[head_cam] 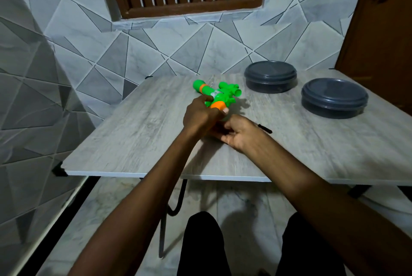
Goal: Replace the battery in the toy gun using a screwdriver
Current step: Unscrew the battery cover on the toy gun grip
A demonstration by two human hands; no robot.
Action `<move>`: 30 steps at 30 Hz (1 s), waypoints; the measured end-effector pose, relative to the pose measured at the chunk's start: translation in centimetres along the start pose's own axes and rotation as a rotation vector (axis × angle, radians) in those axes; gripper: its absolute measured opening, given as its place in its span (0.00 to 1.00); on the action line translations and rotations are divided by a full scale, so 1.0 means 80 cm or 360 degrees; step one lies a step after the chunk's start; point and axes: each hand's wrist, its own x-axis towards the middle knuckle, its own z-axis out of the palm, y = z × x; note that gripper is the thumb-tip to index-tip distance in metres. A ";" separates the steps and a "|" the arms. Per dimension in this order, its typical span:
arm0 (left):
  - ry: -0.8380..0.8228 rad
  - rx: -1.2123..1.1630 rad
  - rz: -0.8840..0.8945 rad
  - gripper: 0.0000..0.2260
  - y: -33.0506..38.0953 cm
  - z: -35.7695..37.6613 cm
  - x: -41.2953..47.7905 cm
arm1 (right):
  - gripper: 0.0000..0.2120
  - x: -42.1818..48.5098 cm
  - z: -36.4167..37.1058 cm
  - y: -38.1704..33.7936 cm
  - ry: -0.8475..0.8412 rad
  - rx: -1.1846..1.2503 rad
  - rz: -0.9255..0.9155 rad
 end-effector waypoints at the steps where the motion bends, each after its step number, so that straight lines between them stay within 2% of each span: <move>1: 0.0003 0.0038 0.0014 0.33 0.000 0.001 0.000 | 0.15 0.003 -0.001 0.000 0.0017 0.0035 0.0030; 9: 0.0005 0.0051 0.0048 0.30 -0.002 0.005 0.007 | 0.19 0.017 -0.007 -0.003 0.0113 0.0179 0.0156; 15: 0.0100 -0.0282 -0.0041 0.30 -0.004 0.005 0.010 | 0.19 0.017 -0.008 -0.005 0.0086 0.0128 0.0130; 19: 0.0195 -0.0557 -0.0089 0.32 -0.013 0.006 0.010 | 0.21 0.012 -0.016 -0.006 -0.0061 -0.0206 -0.0026; 23: 0.0292 -0.0904 -0.0162 0.25 -0.033 0.010 0.002 | 0.15 0.006 -0.029 -0.012 -0.0050 -0.0574 -0.0247; 26: 0.0323 -0.1128 -0.0257 0.12 -0.037 0.010 -0.014 | 0.15 0.005 -0.036 -0.016 0.0008 -0.0719 -0.0319; 30: 0.0303 -0.1313 -0.0345 0.12 -0.045 0.011 -0.025 | 0.15 0.005 -0.048 -0.025 0.0145 -0.0865 -0.0451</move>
